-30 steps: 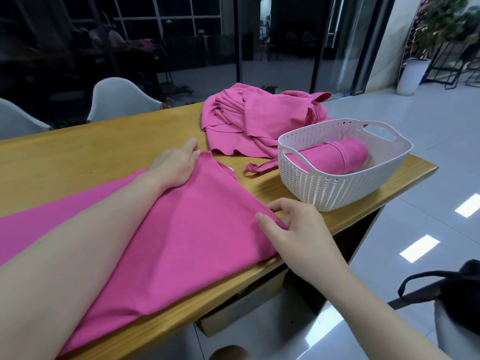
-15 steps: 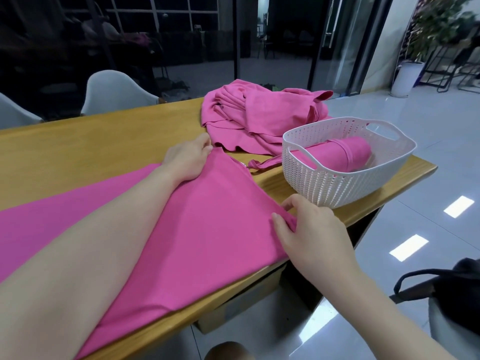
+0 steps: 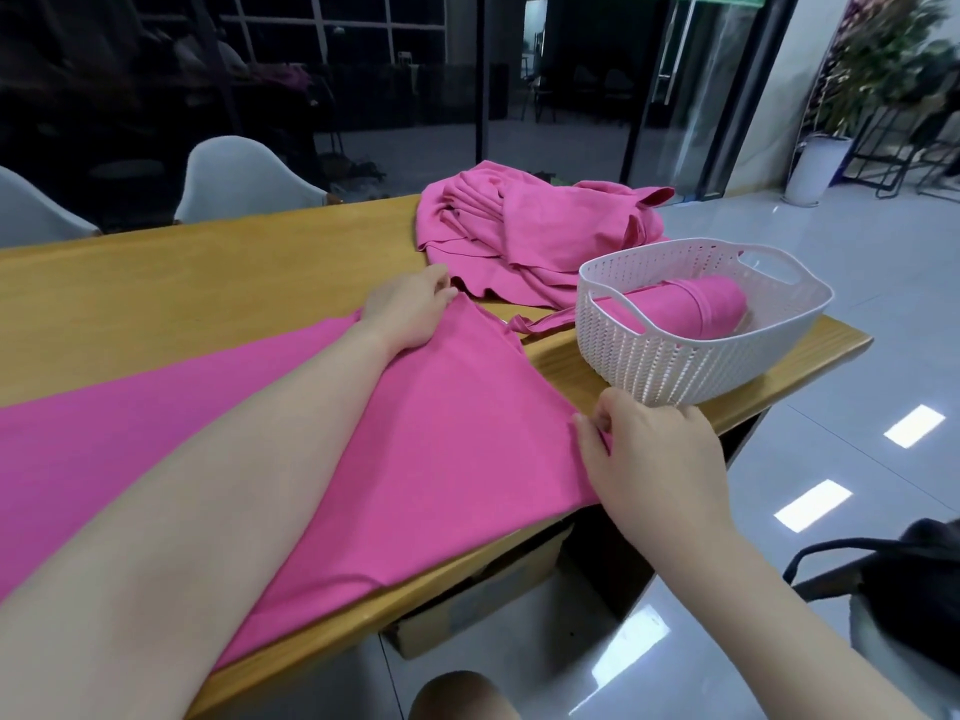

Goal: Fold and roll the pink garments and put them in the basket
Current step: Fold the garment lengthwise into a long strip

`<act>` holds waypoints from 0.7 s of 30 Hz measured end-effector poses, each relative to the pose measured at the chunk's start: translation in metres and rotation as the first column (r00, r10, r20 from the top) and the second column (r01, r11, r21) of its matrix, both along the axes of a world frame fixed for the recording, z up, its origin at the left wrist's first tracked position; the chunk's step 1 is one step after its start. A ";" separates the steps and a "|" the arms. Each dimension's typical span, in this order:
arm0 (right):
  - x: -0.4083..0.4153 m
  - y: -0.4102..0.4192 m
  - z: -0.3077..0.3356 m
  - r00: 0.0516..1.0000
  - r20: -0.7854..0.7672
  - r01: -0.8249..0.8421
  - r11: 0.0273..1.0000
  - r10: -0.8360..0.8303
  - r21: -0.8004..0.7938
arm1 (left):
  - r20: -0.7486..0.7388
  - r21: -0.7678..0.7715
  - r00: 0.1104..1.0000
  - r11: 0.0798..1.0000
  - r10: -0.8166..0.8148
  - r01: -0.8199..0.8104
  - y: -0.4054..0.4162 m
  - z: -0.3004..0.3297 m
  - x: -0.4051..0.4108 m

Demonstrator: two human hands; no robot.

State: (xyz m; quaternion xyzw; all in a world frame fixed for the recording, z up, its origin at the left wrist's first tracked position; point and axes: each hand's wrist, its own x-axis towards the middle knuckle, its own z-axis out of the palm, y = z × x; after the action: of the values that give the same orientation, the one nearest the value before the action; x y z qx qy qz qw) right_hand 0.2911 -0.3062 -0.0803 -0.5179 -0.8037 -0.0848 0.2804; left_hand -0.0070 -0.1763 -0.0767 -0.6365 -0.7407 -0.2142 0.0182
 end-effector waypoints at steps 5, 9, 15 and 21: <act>-0.002 0.005 -0.001 0.999 -0.047 0.021 0.999 -0.023 -0.044 | -0.061 0.017 0.998 1.000 0.019 -0.018 -0.004 0.004 0.010; -0.006 -0.006 0.007 0.997 -0.070 0.016 0.999 -0.013 0.038 | 0.005 -0.065 1.000 0.998 0.027 -0.027 -0.027 0.017 0.000; -0.059 -0.037 0.012 0.890 0.020 -0.455 0.889 0.456 -0.056 | 0.014 -0.210 0.990 0.968 0.143 -0.137 -0.097 0.026 -0.079; -0.096 -0.051 0.013 0.771 -0.008 -0.581 0.700 0.636 -0.415 | -0.024 -0.145 0.980 0.969 0.197 -0.198 -0.166 0.015 -0.124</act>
State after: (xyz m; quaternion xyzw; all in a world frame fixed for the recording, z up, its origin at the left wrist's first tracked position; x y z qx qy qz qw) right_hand 0.1956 -0.3569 -0.0672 -0.2607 -0.9465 0.1415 0.1269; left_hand -0.1313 -0.3425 -0.0618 -0.5602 -0.8140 -0.1536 -0.0039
